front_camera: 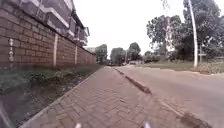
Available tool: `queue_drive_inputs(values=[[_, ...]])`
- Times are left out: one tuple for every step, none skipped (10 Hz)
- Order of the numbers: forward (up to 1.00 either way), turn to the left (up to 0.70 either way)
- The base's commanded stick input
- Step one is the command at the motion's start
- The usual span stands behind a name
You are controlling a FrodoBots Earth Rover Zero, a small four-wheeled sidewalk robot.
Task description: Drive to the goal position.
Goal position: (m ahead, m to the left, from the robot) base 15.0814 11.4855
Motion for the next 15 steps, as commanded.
queue_drive_inputs(values=[[0.50, 0.00], [0.50, 0.00], [0.50, 0.00], [0.50, 0.00], [0.50, 0.00], [0.50, 0.00], [0.50, 0.00], [0.50, 0.00], [0.50, 0.00], [0.50, 0.00], [0.50, 0.00], [0.50, 0.00], [0.50, 0.00], [0.50, 0.00], [0.50, 0.00]])
